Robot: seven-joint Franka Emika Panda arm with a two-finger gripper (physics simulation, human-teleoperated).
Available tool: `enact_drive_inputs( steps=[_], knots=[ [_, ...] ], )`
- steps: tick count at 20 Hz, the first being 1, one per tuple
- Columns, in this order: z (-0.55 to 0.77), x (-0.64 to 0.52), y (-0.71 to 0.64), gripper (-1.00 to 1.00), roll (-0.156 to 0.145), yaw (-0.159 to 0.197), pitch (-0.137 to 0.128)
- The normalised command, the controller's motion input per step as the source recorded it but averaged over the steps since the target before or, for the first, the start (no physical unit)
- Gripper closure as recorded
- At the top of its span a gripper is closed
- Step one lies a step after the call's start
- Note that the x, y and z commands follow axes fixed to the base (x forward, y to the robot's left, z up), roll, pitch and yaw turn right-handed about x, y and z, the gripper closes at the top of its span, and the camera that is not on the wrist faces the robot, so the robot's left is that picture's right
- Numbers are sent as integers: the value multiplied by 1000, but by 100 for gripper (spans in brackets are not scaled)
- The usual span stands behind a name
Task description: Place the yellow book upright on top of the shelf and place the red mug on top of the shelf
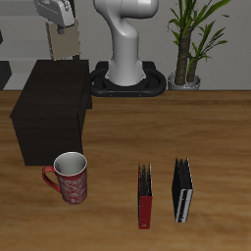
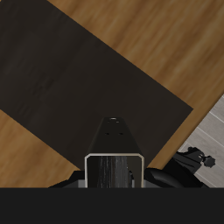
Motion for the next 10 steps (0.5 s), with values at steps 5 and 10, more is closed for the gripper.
enact_drive_inputs(
  steps=[5,10],
  knots=[
    [32,9,-113,100,30,47,-38],
    [-28,34,-214,100,-10,-36,-7]
  ],
)
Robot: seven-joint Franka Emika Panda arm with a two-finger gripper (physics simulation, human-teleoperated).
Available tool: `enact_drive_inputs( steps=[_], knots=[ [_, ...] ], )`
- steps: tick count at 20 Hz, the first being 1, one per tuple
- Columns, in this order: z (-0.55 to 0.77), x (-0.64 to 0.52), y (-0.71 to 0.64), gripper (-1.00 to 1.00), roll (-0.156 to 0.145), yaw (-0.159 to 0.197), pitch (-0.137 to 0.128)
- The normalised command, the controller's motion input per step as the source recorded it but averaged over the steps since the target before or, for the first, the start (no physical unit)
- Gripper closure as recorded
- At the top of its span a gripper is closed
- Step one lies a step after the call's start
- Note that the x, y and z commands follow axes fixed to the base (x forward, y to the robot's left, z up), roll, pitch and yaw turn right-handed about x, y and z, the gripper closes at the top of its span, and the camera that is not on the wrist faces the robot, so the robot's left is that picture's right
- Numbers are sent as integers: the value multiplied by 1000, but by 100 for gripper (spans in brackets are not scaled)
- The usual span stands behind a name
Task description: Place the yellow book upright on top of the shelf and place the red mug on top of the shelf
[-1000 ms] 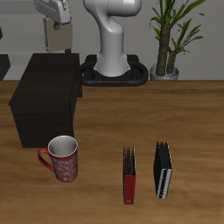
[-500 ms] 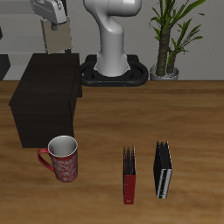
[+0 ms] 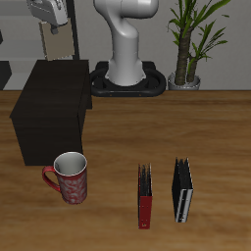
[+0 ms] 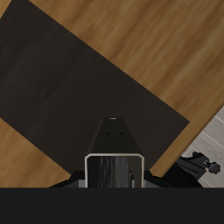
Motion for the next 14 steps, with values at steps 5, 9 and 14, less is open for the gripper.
enact_drive_inputs(
  steps=[5,9,14],
  knots=[
    [-125,65,-98,100,-28,-3,9],
    [-135,85,22,100,-9,-16,24],
    [-179,81,-25,-100,-65,-6,41]
  ],
)
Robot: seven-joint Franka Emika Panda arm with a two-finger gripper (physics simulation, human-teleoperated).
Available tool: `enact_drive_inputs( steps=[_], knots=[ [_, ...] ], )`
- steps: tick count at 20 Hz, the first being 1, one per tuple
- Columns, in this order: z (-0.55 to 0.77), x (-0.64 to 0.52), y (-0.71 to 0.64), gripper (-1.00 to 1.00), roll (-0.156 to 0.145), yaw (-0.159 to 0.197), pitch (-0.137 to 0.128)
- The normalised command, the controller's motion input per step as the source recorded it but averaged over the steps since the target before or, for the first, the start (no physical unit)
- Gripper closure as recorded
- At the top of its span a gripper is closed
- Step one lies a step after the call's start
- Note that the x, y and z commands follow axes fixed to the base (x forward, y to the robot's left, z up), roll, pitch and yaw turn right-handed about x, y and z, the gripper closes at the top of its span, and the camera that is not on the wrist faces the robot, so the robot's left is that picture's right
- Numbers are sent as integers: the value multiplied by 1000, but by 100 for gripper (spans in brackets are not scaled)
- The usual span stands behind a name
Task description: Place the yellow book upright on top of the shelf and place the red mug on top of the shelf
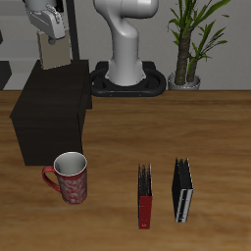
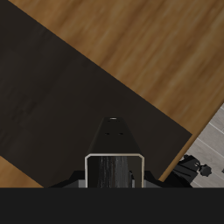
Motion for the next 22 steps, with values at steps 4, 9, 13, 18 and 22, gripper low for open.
enact_drive_inputs(
  steps=[4,9,13,18,22],
  knots=[
    [-42,16,59,-100,-29,36,14],
    [41,44,94,-100,-19,64,6],
    [65,66,124,-100,-33,69,6],
    [254,-31,234,-100,-71,174,-71],
    [247,130,620,-100,-16,290,-44]
  ],
)
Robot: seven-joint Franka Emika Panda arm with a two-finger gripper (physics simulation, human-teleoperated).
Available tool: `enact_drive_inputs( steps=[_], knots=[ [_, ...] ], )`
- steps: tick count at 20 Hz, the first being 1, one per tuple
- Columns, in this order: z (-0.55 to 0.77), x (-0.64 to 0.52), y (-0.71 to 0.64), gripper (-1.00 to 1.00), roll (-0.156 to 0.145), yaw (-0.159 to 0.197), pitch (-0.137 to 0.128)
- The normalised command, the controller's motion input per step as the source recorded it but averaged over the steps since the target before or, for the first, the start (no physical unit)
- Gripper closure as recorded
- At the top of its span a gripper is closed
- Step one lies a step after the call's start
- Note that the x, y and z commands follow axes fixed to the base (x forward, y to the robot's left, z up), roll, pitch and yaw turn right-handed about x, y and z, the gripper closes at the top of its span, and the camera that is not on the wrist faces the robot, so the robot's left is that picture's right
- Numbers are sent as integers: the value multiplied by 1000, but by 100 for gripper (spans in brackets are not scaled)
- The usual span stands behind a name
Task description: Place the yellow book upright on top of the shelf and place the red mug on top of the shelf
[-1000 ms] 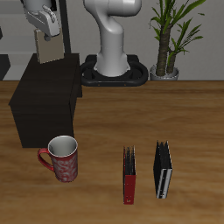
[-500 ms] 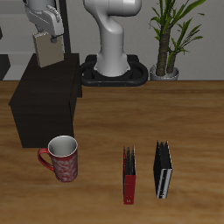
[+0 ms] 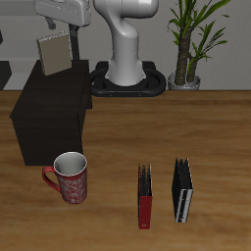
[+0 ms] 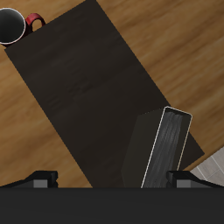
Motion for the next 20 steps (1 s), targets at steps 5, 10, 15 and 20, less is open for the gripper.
enact_drive_inputs(
  steps=[5,10,15,20],
  knots=[
    [-6,380,622,-100,-69,270,-28],
    [-118,536,627,-100,0,223,21],
    [59,377,169,-100,0,97,9],
    [-52,681,146,-100,-23,210,12]
  ],
)
